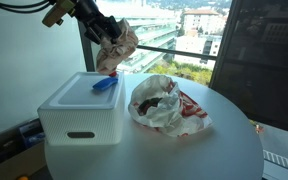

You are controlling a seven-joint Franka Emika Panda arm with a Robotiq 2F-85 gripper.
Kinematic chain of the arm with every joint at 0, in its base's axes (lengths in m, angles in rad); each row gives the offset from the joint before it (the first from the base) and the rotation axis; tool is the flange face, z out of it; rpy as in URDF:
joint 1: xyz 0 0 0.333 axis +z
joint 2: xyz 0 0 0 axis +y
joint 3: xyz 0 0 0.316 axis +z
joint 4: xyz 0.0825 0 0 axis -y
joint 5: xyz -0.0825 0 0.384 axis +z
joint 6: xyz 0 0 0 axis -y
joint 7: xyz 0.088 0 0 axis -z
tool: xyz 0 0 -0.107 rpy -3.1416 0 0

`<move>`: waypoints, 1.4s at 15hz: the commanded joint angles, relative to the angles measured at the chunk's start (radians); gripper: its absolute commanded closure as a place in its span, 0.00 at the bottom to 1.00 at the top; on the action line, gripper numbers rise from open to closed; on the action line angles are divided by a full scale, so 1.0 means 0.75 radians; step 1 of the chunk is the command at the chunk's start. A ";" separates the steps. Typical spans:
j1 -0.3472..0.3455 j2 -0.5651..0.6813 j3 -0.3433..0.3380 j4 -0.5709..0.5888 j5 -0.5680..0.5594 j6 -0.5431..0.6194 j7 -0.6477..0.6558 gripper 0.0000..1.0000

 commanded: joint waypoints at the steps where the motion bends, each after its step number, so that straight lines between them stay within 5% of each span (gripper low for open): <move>1: -0.056 0.148 -0.041 0.102 -0.196 0.096 0.196 0.91; 8: -0.040 0.466 -0.185 0.266 -0.289 0.289 0.246 0.90; 21: -0.019 0.879 -0.351 0.491 -0.020 0.334 0.175 0.90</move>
